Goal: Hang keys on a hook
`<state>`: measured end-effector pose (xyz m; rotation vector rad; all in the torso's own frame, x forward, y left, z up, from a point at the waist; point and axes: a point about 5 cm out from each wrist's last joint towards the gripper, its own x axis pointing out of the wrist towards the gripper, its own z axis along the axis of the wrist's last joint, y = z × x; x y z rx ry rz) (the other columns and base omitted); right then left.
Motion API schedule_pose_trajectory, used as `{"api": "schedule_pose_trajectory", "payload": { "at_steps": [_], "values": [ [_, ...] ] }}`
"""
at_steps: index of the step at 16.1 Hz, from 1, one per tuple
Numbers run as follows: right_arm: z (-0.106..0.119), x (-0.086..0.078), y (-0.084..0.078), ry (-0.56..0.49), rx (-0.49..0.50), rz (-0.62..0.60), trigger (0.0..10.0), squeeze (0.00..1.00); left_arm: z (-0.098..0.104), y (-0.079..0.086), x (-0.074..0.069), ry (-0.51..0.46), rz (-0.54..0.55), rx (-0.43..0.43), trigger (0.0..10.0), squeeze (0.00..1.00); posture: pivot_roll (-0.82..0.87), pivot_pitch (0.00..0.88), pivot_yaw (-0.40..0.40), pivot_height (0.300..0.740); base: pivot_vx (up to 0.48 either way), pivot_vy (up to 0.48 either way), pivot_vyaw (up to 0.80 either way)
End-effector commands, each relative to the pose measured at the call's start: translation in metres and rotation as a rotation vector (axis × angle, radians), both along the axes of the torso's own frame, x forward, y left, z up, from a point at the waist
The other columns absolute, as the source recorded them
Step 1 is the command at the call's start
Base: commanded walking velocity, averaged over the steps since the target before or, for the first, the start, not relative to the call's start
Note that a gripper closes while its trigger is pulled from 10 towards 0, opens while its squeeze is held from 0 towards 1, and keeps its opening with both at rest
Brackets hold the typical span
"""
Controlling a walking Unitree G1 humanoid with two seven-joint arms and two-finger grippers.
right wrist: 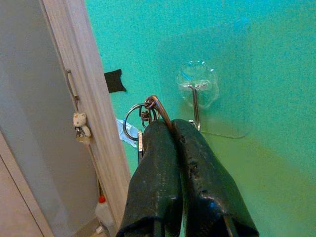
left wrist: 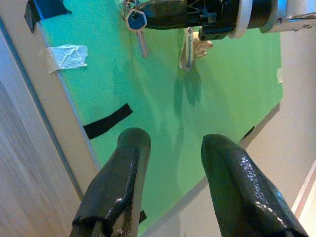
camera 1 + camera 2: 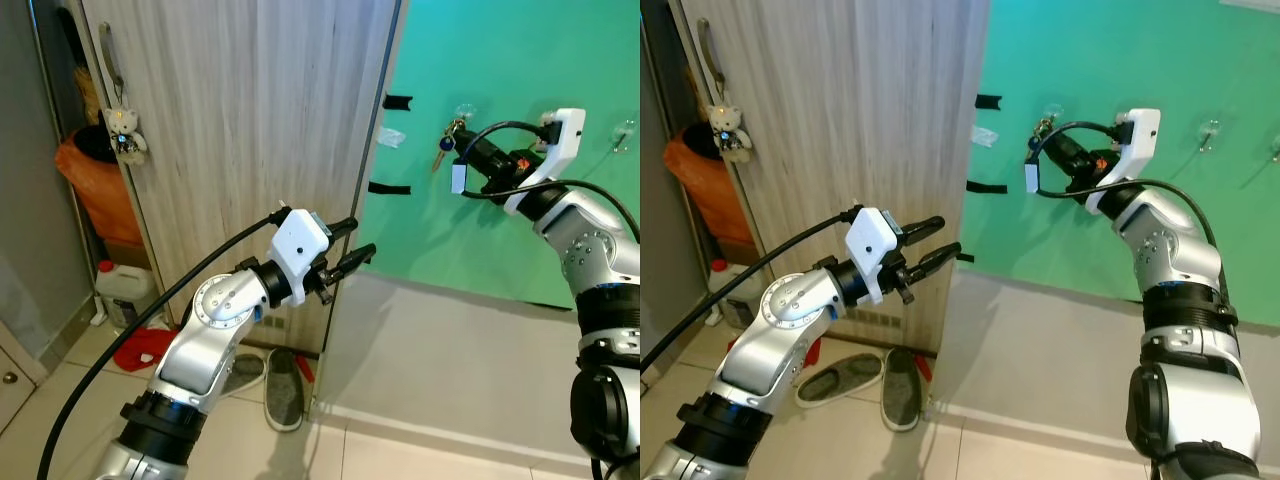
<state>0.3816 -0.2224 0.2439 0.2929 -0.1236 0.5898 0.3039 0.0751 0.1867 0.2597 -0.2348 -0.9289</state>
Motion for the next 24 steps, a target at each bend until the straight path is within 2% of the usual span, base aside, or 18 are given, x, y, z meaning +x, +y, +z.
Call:
{"api": "schedule_pose_trajectory", "payload": {
  "at_steps": [1,2,7,14,18,22,23,24],
  "values": [
    [0.010,0.002,-0.004,-0.032,0.029,-0.015,0.0,0.00,0.004,-0.004,-0.002,-0.021,-0.018,0.008,10.0,0.00,-0.04,0.000,-0.090,0.740,0.000,0.000,0.00],
    [0.009,0.003,-0.008,-0.014,0.094,-0.022,0.0,0.00,0.005,-0.004,-0.001,-0.022,-0.018,0.008,10.0,0.00,-0.04,0.000,-0.090,0.740,0.000,0.000,0.00],
    [0.003,0.006,-0.015,0.019,0.130,-0.066,0.0,0.00,0.005,-0.003,-0.001,-0.024,-0.017,0.008,10.0,0.00,-0.04,0.000,-0.090,0.740,0.000,0.000,0.00],
    [-0.006,0.010,-0.024,0.128,0.320,-0.103,0.0,0.00,0.005,-0.002,-0.001,-0.022,-0.012,0.009,10.0,0.00,-0.03,0.000,-0.093,0.740,0.000,0.000,0.00],
    [-0.014,0.011,-0.024,0.194,0.340,-0.122,0.0,0.00,0.005,-0.002,-0.001,-0.022,-0.012,0.011,10.0,0.00,-0.04,0.000,-0.093,0.740,0.000,0.000,0.00],
    [-0.003,0.007,-0.024,-0.018,0.075,-0.152,0.0,0.00,0.004,-0.002,-0.002,-0.021,-0.013,0.012,10.0,0.00,-0.04,0.000,-0.093,0.740,0.000,0.000,0.00],
    [-0.003,0.007,-0.024,-0.018,0.075,-0.152,0.0,0.00,0.004,-0.002,-0.002,-0.021,-0.013,0.012,10.0,0.00,-0.04,0.000,-0.093,0.740,0.000,0.000,0.00],
    [0.000,0.005,-0.022,-0.066,0.024,-0.154,0.0,0.00,0.004,-0.002,-0.002,-0.020,-0.013,0.013,10.0,0.00,-0.04,0.000,-0.094,0.740,0.000,0.000,0.00]
  ]
}}
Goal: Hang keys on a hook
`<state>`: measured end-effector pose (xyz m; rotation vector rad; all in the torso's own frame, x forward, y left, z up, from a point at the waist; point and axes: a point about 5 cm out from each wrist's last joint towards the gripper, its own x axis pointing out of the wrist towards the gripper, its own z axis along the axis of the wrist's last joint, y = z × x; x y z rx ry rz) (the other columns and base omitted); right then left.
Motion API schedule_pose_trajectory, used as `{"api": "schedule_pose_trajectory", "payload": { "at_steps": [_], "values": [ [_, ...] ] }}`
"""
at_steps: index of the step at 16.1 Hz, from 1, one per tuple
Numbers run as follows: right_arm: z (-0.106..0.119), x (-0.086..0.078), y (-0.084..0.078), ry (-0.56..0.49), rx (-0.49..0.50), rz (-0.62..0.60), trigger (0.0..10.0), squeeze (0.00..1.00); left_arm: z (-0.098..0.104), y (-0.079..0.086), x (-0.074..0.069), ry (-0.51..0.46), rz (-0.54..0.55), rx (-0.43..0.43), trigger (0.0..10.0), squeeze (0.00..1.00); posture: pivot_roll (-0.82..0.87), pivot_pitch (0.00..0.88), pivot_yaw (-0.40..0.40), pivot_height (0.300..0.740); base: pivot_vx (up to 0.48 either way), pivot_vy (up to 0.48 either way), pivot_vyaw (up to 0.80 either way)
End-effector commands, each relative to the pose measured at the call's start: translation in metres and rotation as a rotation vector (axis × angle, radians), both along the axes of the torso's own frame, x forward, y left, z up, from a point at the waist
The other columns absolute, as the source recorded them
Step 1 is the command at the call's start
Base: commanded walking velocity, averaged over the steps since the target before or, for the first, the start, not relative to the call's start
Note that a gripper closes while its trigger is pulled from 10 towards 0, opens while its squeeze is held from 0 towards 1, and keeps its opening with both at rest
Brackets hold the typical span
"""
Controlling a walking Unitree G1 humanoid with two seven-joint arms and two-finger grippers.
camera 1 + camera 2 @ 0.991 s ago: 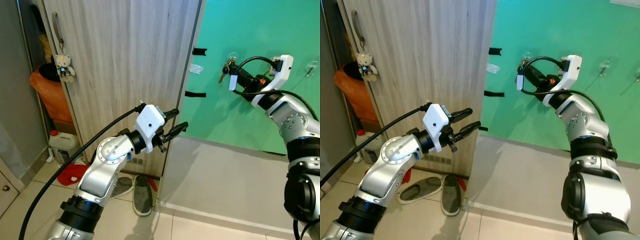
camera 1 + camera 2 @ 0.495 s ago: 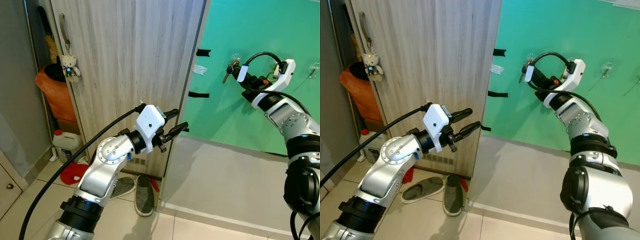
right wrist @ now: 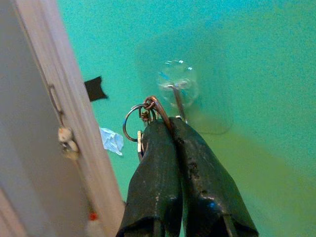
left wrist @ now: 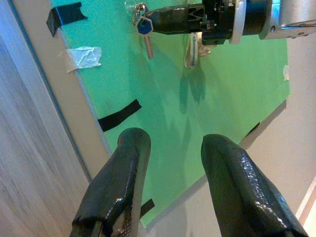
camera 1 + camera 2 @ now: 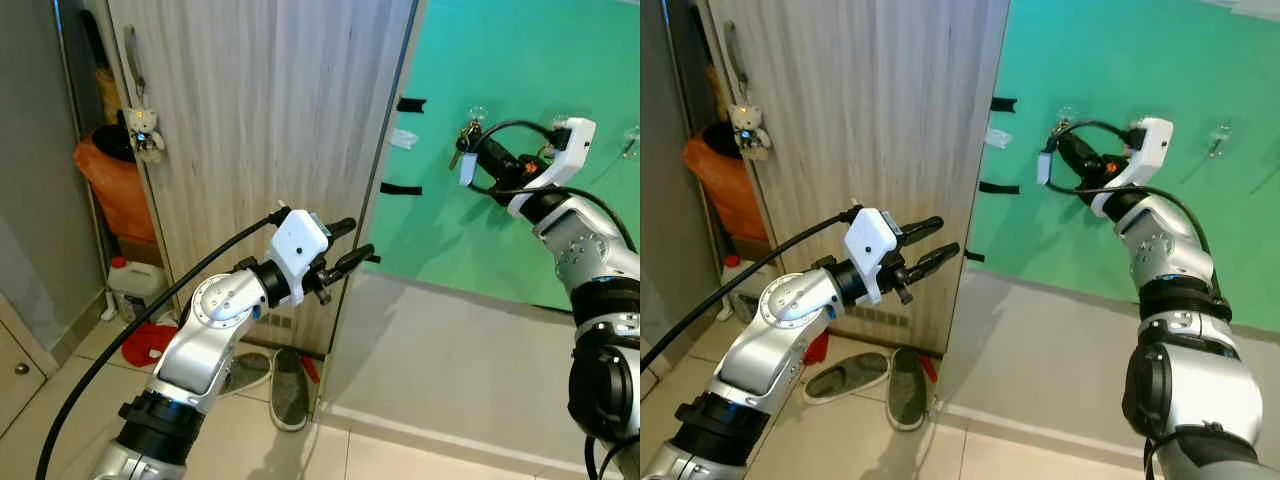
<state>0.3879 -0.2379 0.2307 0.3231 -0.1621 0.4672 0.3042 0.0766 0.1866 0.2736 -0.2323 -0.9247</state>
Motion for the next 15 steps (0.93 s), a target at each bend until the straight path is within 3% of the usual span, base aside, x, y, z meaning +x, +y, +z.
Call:
{"api": "schedule_pose_trajectory", "payload": {
  "at_steps": [1,6,8,11,13,15],
  "values": [
    [0.017,-0.004,-0.007,-0.103,-0.035,-0.028,0.0,0.00,0.004,-0.004,-0.002,-0.015,-0.019,0.001,10.0,0.00,-0.04,0.000,-0.096,0.740,0.000,0.000,0.00],
    [0.011,-0.014,-0.012,-0.122,-0.138,0.013,0.0,0.00,0.003,-0.005,-0.002,-0.013,-0.020,0.001,10.0,0.00,-0.04,0.000,-0.099,0.740,0.000,0.000,0.00],
    [0.007,-0.022,-0.008,-0.150,-0.252,0.058,0.0,0.00,0.002,-0.005,-0.003,-0.013,-0.021,0.001,10.0,0.00,-0.04,0.000,-0.100,0.740,0.000,0.000,0.00],
    [0.006,-0.026,-0.002,-0.188,-0.349,0.065,0.0,0.00,0.002,-0.005,-0.003,-0.012,-0.019,0.000,10.0,0.00,-0.04,0.000,-0.100,0.740,0.000,0.000,0.00],
    [0.013,-0.030,0.003,-0.265,-0.449,0.040,0.0,0.00,0.000,-0.005,-0.004,-0.008,-0.019,-0.002,10.0,0.00,-0.05,0.000,-0.099,0.740,0.000,0.000,0.00],
    [0.026,-0.028,0.002,-0.269,-0.282,0.031,0.0,0.00,-0.002,-0.006,-0.005,-0.005,-0.023,0.002,10.0,0.00,-0.05,0.000,-0.099,0.740,0.000,0.000,0.00]
  ]
}}
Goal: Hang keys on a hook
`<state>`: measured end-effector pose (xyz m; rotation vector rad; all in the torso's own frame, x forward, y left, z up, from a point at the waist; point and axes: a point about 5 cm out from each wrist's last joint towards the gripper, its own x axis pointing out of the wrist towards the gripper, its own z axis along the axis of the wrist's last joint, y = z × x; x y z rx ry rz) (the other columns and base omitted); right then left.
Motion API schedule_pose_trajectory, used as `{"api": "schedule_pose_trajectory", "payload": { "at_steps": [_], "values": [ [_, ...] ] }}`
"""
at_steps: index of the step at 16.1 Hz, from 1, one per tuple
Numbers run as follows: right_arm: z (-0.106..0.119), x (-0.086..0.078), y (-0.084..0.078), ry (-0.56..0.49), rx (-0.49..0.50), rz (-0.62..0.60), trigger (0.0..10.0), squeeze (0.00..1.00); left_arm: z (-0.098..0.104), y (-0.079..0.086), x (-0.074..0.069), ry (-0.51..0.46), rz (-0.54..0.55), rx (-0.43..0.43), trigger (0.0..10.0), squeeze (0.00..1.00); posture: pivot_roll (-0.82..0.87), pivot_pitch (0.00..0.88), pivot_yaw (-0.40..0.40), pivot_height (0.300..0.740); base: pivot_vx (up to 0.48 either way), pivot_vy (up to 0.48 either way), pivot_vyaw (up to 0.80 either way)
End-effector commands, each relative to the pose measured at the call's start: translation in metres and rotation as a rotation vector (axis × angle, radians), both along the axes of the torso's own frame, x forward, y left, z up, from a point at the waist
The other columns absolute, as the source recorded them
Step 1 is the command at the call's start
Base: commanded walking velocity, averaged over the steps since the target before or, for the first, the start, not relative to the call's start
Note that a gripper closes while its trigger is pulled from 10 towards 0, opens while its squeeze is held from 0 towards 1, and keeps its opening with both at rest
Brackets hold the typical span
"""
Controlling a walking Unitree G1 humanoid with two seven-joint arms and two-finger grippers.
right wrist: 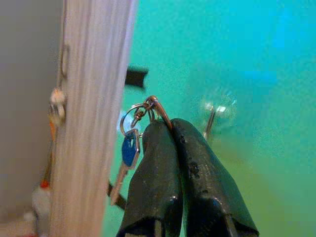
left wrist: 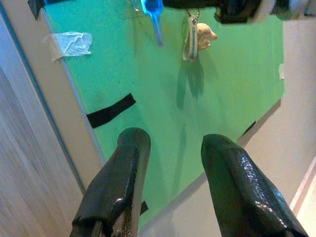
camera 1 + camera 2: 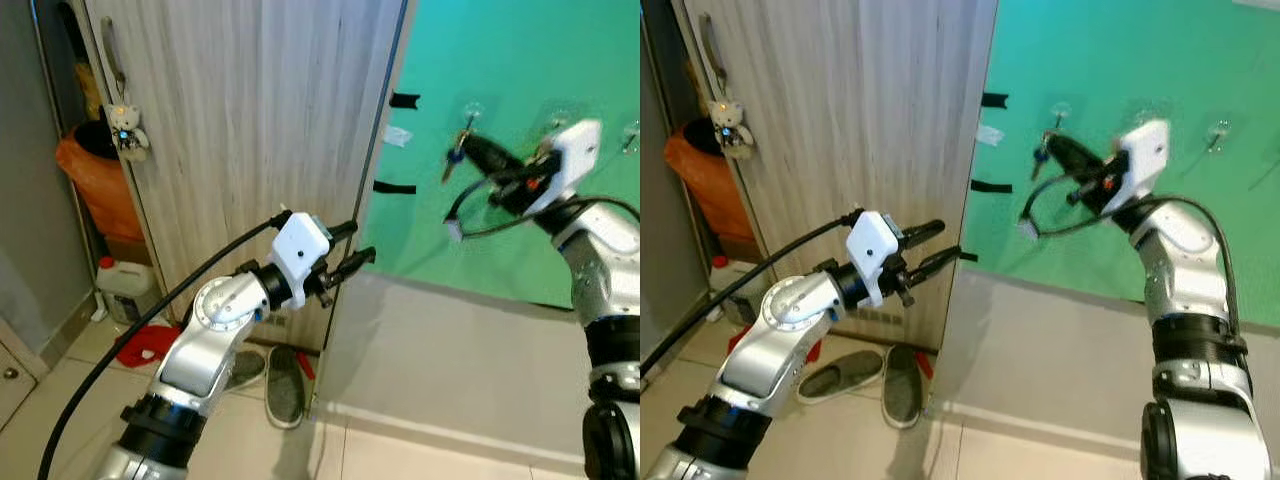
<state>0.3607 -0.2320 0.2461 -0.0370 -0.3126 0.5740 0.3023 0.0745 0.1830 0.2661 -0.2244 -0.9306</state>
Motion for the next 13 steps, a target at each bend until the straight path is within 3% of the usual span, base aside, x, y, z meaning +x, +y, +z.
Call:
{"api": "schedule_pose_trajectory", "payload": {
  "at_steps": [1,3,6,8,11,13],
  "values": [
    [0.012,0.001,-0.007,0.001,0.100,-0.016,0.0,0.00,0.002,-0.005,-0.002,-0.015,-0.020,0.004,10.0,0.00,-0.05,0.000,-0.097,0.740,0.000,0.000,0.00],
    [0.010,0.005,-0.013,0.053,0.209,-0.025,0.0,0.00,0.003,-0.005,-0.002,-0.014,-0.024,-0.007,10.0,0.00,-0.05,0.000,-0.097,0.740,0.000,0.000,0.00],
    [-0.001,0.009,-0.020,0.156,0.329,-0.035,0.0,0.00,0.027,-0.005,0.006,-0.063,0.135,-0.248,10.0,0.00,-0.04,0.000,-0.100,0.740,0.000,0.000,0.00],
    [-0.003,0.008,-0.020,0.183,0.358,-0.016,0.0,0.00,0.033,-0.005,0.007,-0.068,0.156,-0.303,10.0,0.00,-0.04,0.000,-0.104,0.740,0.000,0.000,0.00],
    [-0.004,0.009,-0.017,0.202,0.363,0.006,0.0,0.00,0.033,-0.007,0.006,-0.066,0.153,-0.305,10.0,0.00,-0.04,0.000,-0.102,0.740,0.000,0.000,0.00],
    [-0.002,0.007,-0.014,0.190,0.314,0.018,0.0,0.00,0.033,-0.008,0.006,-0.070,0.159,-0.309,10.0,0.00,-0.04,0.000,-0.102,0.740,0.000,0.000,0.00]
  ]
}}
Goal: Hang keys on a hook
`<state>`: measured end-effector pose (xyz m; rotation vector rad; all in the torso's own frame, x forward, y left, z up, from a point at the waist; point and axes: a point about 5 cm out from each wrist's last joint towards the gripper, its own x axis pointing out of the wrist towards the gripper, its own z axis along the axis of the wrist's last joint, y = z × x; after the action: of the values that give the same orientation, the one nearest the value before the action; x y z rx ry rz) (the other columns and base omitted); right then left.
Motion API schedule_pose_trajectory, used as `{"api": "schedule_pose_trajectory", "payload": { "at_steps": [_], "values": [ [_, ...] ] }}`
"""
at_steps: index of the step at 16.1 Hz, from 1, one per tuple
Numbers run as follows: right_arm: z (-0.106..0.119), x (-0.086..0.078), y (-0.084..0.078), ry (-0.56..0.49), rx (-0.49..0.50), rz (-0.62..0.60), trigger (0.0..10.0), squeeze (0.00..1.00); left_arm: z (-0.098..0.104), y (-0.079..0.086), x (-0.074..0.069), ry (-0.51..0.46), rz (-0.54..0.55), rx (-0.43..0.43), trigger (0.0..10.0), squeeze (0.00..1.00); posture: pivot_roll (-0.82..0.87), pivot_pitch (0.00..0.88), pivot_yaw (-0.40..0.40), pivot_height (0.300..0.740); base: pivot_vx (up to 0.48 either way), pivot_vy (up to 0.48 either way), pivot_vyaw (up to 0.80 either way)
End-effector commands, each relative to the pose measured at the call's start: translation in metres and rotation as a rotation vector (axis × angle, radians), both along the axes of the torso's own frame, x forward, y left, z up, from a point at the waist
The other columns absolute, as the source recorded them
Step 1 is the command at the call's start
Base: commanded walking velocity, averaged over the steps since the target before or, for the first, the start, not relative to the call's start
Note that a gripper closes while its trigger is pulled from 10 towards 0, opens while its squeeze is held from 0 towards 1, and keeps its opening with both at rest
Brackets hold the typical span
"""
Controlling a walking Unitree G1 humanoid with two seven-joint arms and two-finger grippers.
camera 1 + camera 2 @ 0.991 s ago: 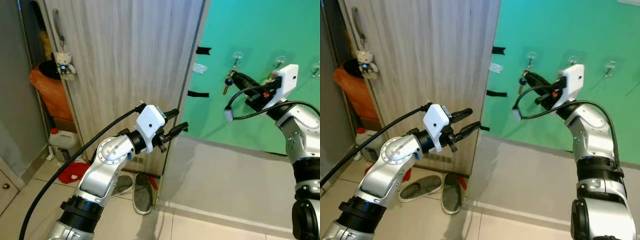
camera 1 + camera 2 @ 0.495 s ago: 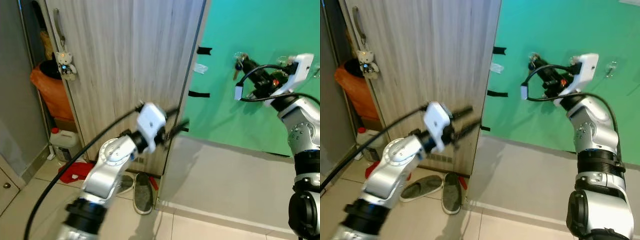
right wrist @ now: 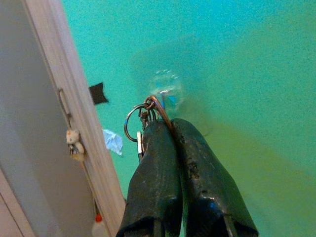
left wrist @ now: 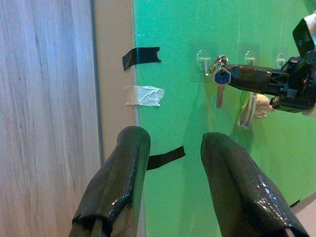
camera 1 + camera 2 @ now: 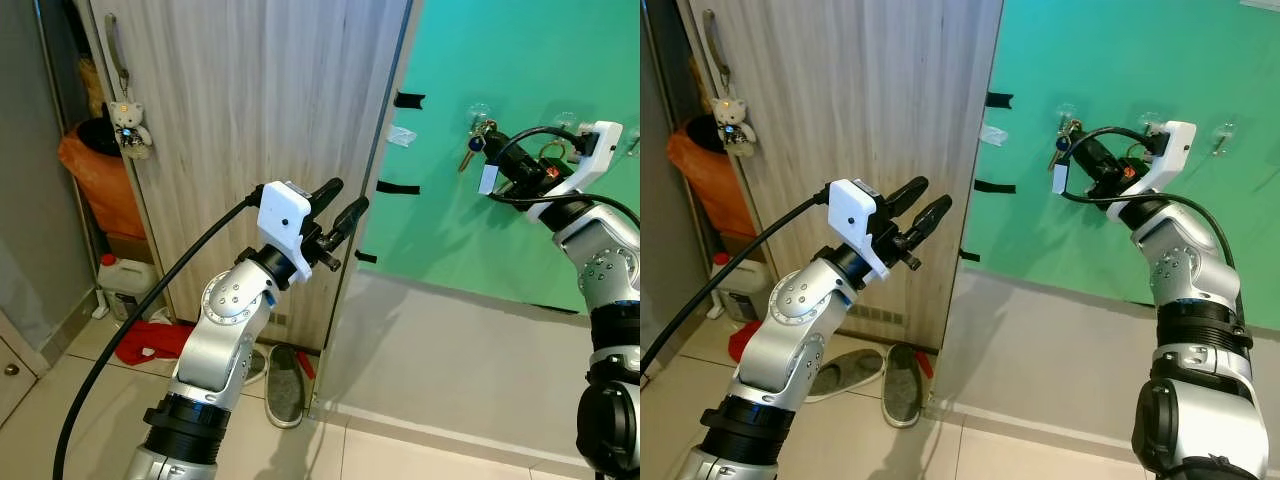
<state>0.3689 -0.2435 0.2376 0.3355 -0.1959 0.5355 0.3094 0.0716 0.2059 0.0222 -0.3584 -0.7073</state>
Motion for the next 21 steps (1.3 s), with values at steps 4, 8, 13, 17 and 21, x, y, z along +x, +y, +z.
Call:
{"api": "schedule_pose_trajectory", "payload": {
  "at_steps": [4,8,13,17,21],
  "values": [
    [0.006,-0.004,0.005,-0.043,-0.112,0.018,0.0,0.00,0.008,-0.007,-0.001,-0.042,-0.015,0.005,10.0,0.00,-0.04,0.000,-0.103,0.740,0.000,0.000,0.00],
    [0.003,0.000,0.000,0.003,-0.075,-0.007,0.0,0.00,0.007,-0.007,-0.001,-0.037,-0.018,0.008,10.0,0.00,-0.05,0.000,-0.103,0.740,0.000,0.000,0.00],
    [0.006,0.005,0.007,0.004,-0.090,0.017,0.0,0.00,0.007,-0.007,-0.002,-0.035,-0.019,0.007,10.0,0.00,-0.04,0.000,-0.107,0.740,0.000,0.000,0.00],
    [0.007,0.009,0.010,0.006,-0.085,0.030,0.0,0.00,0.006,-0.007,-0.002,-0.034,-0.013,0.009,10.0,0.00,-0.03,0.000,-0.117,0.740,0.000,0.000,0.00],
    [-0.002,0.011,0.007,0.091,0.019,0.050,0.0,0.00,0.005,-0.007,-0.002,-0.031,-0.015,0.015,10.0,0.00,-0.03,0.000,-0.119,0.740,0.000,0.000,0.00]
  ]
}}
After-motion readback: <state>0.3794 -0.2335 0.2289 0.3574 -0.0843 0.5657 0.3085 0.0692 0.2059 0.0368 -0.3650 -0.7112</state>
